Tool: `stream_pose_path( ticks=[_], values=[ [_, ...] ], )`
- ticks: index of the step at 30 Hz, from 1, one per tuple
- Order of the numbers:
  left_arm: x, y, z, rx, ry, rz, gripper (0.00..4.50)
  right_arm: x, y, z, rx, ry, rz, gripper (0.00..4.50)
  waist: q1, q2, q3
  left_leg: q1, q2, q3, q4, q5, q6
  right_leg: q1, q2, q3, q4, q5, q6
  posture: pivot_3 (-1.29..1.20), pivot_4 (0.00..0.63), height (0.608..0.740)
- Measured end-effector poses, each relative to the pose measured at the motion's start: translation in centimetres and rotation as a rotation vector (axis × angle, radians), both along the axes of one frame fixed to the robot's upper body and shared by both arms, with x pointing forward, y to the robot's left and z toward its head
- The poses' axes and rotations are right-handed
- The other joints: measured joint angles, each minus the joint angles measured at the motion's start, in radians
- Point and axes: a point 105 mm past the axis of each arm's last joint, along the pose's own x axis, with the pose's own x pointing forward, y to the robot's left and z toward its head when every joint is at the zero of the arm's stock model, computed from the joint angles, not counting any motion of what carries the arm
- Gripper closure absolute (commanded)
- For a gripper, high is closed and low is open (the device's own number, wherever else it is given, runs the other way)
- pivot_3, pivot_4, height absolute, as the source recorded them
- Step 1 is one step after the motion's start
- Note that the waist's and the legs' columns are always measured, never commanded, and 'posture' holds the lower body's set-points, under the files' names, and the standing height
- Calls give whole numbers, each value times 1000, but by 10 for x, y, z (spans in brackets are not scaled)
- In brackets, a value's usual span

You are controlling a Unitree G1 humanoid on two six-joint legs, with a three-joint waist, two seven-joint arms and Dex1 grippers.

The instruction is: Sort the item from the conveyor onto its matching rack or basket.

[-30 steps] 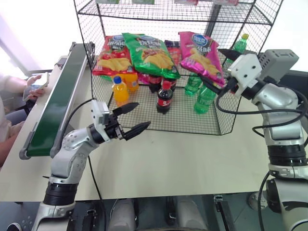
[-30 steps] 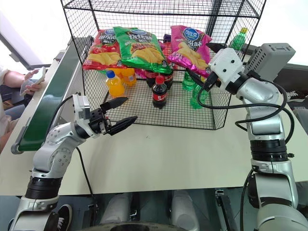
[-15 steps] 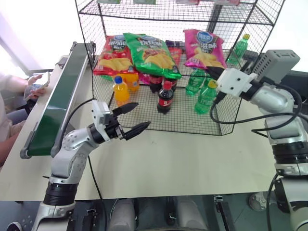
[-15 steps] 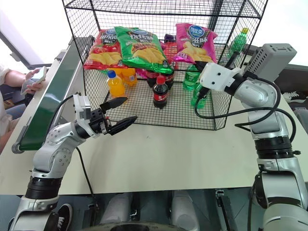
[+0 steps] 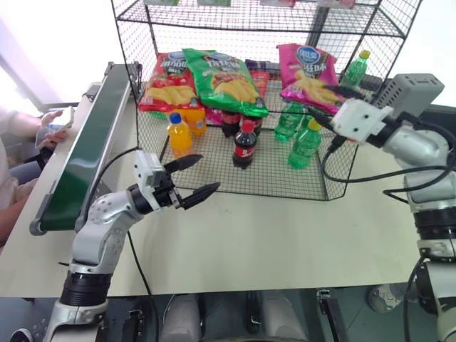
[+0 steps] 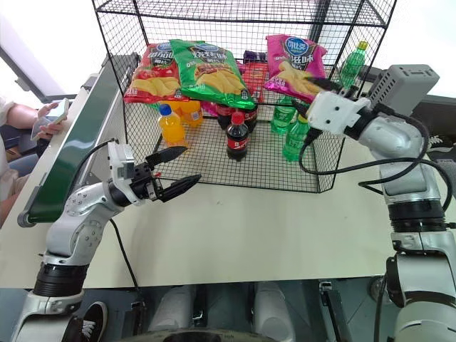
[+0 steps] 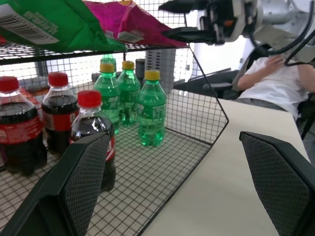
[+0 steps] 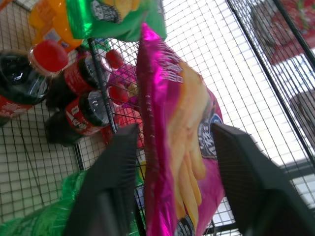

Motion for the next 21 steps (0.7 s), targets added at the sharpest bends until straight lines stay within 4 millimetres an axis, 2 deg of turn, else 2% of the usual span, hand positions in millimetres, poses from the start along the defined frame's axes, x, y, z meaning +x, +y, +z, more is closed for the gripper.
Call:
stream_pose_path(
  ticks=[2,4,8,9,11,12,13,15,19,21],
  values=[
    [0,5,-4,22,16,28,0,-12,1,5,217,91,87,1196,1,0,0,0,0,-1,0,0,0,0,0,0,0,0,0,0,150,740],
    [-1,15,-9,49,39,63,0,-37,8,5,381,215,237,1196,2,0,0,0,1,-2,-1,0,1,0,0,-1,0,0,0,0,150,740],
    [-1,45,-9,95,65,163,0,-76,15,-6,567,490,392,1196,2,0,0,0,1,-2,0,-1,1,1,0,-1,0,0,0,0,150,740],
    [-2,51,-6,106,66,178,0,-86,15,-15,571,559,405,1196,4,-1,0,0,1,-2,0,-1,1,1,0,-1,-1,0,-1,0,150,740],
    [-4,64,-5,141,73,227,0,-101,13,-44,558,705,402,1196,7,-2,-1,3,1,-2,0,-1,1,4,0,-1,-1,0,-1,0,150,740],
    [-3,72,-6,166,87,265,0,-106,9,-62,561,776,385,927,9,-2,-1,3,1,-1,0,-1,2,4,0,-1,-2,0,-1,0,150,740],
    [-3,78,-8,183,104,284,0,-107,6,-71,573,819,373,657,10,-1,0,3,0,-1,0,-1,1,3,-1,0,-2,0,-1,0,150,740],
    [-5,80,-9,196,108,285,0,-107,0,-76,569,845,375,48,6,0,0,4,0,-1,0,-1,2,3,-1,1,-1,0,-1,0,150,740],
    [-6,88,-11,224,116,297,0,-113,2,-76,499,830,418,48,3,0,0,4,0,-1,-1,-1,2,3,1,1,-1,0,-1,0,150,740],
    [-2,99,-13,206,136,319,0,-113,8,-79,483,819,431,48,2,0,0,4,1,-1,-1,-1,2,3,1,1,-1,0,-1,0,150,740]
  ],
)
